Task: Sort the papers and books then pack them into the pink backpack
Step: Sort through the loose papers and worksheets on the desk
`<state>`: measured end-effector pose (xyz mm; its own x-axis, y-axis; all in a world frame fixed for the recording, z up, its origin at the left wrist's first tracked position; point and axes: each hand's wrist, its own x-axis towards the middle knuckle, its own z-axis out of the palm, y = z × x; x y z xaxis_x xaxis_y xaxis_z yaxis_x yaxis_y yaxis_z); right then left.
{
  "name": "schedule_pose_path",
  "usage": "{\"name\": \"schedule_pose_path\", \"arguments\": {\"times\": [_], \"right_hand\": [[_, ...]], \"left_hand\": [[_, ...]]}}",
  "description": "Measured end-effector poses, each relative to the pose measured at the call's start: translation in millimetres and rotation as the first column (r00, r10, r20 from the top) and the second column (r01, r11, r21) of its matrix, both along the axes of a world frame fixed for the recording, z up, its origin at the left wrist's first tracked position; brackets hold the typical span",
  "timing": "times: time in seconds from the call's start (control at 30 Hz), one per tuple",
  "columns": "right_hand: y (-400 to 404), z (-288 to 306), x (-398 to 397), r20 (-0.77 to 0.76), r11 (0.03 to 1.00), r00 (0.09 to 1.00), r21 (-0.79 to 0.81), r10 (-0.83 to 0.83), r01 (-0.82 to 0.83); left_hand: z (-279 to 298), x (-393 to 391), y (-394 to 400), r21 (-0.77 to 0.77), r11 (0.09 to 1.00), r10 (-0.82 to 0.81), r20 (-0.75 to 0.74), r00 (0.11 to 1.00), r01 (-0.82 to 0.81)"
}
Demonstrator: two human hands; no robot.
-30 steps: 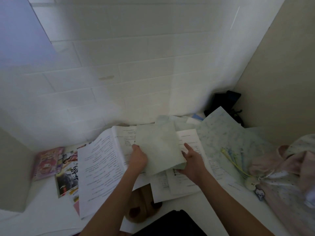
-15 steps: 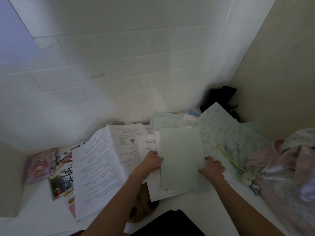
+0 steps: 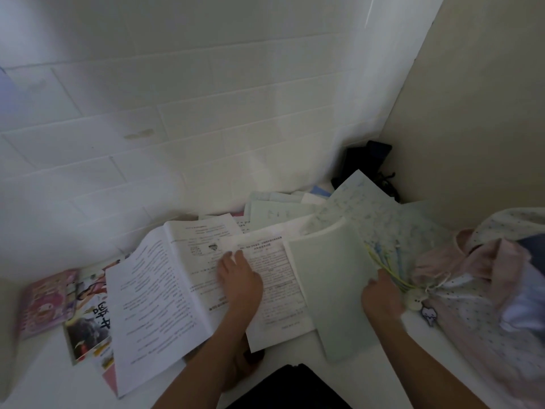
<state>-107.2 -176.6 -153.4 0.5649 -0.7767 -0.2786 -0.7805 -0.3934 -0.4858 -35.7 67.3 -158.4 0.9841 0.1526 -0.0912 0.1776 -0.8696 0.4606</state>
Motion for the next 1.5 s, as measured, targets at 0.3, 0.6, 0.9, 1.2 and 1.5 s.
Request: {"name": "schedule_pose_path", "arguments": {"times": [0.3,0.6,0.9,1.2,1.5], "right_hand": [[0,-3,-16,0.017,0.988,0.998,0.145,-0.064,0.061],[18,1,-4,0.009,0.952,0.955,-0.074,0.297,-0.296],[77,26,26,0.134,0.742,0.729,-0.117,0.671,-0.66],[127,87,50,0.529,0.607,0.635,0.256,0.563,-0.752],[106,90,59,0.632,0.808,0.715,0.23,0.299,-0.542]], "left_hand": [[14,19,5,-0.634,0.68,0.266,-0.256,0.929,-0.369],[69,40,7,-0.835,0.434,0.287,-0.23,0.93,-0.34],[108,52,-21,-0.866,0.463,0.069,-0.177,0.982,-0.189],[95,55,-22,-0.83,0.518,0.04,-0.218,0.975,-0.207],[48,51,6,-0.731,0.566,0.066,-0.421,0.905,-0.381]]}}
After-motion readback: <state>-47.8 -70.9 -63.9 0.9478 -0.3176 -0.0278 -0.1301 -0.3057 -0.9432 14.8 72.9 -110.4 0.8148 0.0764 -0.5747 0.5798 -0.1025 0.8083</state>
